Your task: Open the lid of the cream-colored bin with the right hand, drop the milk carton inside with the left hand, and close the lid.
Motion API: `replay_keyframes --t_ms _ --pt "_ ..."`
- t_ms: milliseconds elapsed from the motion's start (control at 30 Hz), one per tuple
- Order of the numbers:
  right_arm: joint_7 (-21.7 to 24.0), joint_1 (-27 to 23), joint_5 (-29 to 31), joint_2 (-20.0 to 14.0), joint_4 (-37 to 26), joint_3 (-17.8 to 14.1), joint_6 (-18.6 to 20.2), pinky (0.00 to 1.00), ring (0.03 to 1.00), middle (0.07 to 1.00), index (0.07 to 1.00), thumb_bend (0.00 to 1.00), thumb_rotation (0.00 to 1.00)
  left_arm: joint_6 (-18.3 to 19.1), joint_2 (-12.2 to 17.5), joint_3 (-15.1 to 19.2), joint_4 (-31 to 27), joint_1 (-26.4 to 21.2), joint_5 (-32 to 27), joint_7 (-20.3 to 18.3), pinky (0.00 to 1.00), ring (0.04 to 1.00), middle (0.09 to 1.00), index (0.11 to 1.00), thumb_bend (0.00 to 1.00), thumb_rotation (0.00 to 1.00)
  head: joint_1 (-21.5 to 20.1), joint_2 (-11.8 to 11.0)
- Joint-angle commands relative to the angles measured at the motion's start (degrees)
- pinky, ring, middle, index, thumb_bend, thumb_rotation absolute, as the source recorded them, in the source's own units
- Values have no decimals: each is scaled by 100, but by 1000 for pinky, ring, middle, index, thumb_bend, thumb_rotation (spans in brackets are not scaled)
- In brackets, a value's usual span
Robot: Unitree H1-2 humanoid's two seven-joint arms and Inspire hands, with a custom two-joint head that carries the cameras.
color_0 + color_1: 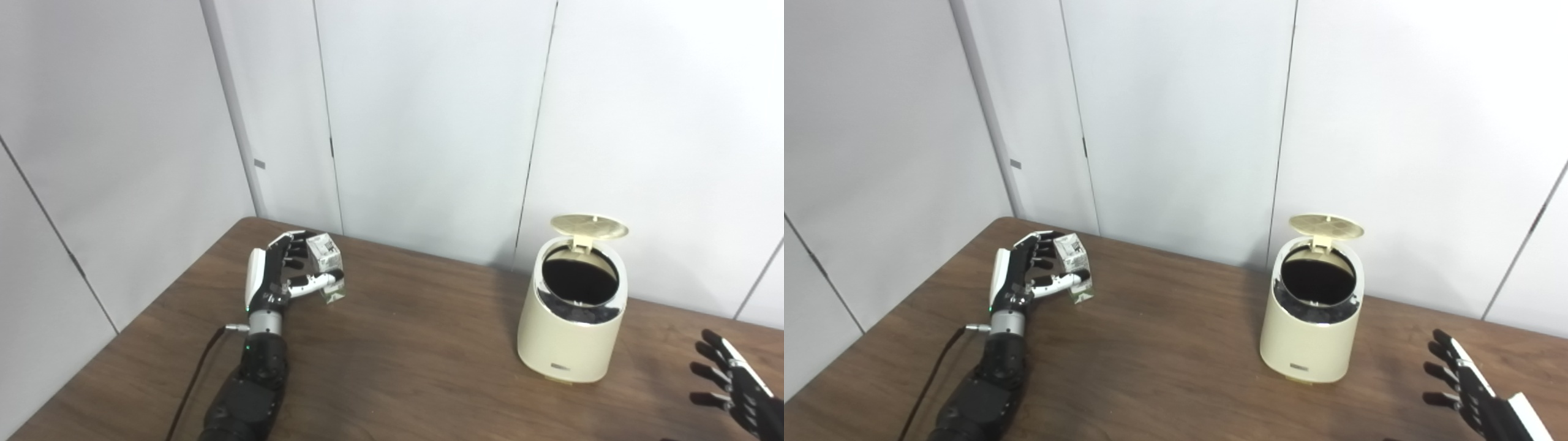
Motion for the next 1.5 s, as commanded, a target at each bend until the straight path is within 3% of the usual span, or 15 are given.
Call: replay_keyframes --t_ms 0,233,267,367,567,833,900,933,1000,1100,1167,1333,1467 --pt "10 -106 9 -135 -280 -64 -60 751 896 956 980 748 194 -257 59 20 14 -274 4 179 551 591 623 639 874 38 5 12" --pt "-5 -39 16 -147 -337 -107 -28 726 883 939 970 761 198 -361 -50 -6 198 -391 -29 462 516 540 567 571 831 0 -3 45" --pt "-3 -33 14 -152 -340 -108 -29 726 881 939 972 760 206 -363 -50 -31 212 -399 -9 519 476 514 517 531 649 0 4 43" --pt "-14 -36 -148 -212 -304 -57 -118 721 880 932 968 769 275 -367 -45 -111 231 -409 11 627 408 464 476 515 536 0 3 56" --pt "-29 -56 -213 -196 -283 -36 -79 732 881 928 961 794 332 -371 -20 -279 145 -366 21 742 384 440 475 518 505 0 -3 66" --pt "-64 -81 -221 -135 -196 14 -249 761 877 926 964 774 313 -368 -28 -395 -328 -213 -6 625 383 440 485 506 505 0 -186 52" --pt "-55 -96 -95 -59 -225 -13 -167 769 883 927 965 764 287 -362 -60 -403 -544 -171 -31 523 402 446 485 503 505 0 -236 53" --pt "-40 -101 -13 -22 -244 -33 -102 805 896 940 973 743 196 -360 -74 -409 -645 -153 -44 471 404 445 485 506 505 0 -291 54" --pt "-7 -111 100 30 -279 -52 -11 840 909 954 985 724 129 -366 -79 -457 -837 -121 -38 393 408 444 483 509 505 0 -378 52" --pt "-27 -123 -68 60 -408 12 209 860 904 955 991 718 78 -372 -82 -570 -1177 -77 -42 265 397 439 484 506 505 0 -519 42" --pt "-65 -137 -201 92 -475 71 294 861 894 950 985 725 60 -369 -128 -602 -1461 -56 -104 87 394 437 485 505 505 0 -675 31" --pt "-93 -195 -291 102 -308 158 -33 806 879 945 976 741 50 -330 -303 -663 -2374 11 -416 -592 398 437 495 506 504 0 -946 18" --pt "-129 -224 -370 94 -163 216 -219 769 877 942 969 753 81 -253 -464 -750 -3017 -61 -345 -968 399 438 495 508 503 0 -1154 -6"
